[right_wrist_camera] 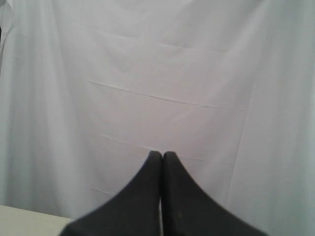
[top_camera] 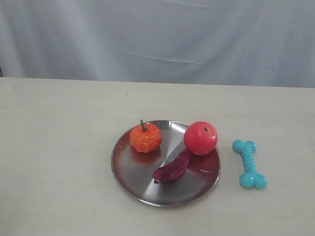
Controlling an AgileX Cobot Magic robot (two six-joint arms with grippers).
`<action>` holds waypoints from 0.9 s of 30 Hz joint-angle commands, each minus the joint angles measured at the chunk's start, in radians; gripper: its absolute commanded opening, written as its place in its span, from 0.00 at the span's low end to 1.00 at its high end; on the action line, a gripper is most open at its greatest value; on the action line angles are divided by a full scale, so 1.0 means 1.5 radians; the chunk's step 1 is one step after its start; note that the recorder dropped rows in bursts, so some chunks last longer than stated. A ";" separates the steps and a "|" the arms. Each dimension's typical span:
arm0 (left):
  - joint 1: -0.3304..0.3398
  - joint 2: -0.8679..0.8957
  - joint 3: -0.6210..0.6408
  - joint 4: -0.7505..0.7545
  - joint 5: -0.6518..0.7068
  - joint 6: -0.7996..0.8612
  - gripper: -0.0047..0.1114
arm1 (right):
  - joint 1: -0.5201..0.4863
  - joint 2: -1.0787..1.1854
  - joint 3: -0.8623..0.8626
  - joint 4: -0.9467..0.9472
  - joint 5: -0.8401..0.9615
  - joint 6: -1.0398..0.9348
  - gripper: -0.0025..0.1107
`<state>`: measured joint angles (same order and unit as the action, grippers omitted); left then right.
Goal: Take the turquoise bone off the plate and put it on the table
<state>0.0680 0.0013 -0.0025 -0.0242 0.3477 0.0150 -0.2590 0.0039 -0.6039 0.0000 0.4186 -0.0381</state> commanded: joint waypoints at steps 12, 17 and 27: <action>-0.005 -0.001 0.002 -0.001 -0.004 -0.003 0.04 | -0.004 -0.003 0.001 -0.022 -0.022 0.004 0.02; -0.005 -0.001 0.002 -0.001 -0.004 -0.003 0.04 | -0.004 -0.003 0.001 0.000 -0.031 0.013 0.02; -0.005 -0.001 0.002 -0.001 -0.004 -0.003 0.04 | -0.019 -0.003 0.091 0.000 -0.104 0.025 0.02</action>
<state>0.0680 0.0013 -0.0025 -0.0242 0.3477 0.0150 -0.2643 0.0039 -0.5137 0.0000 0.2726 0.0000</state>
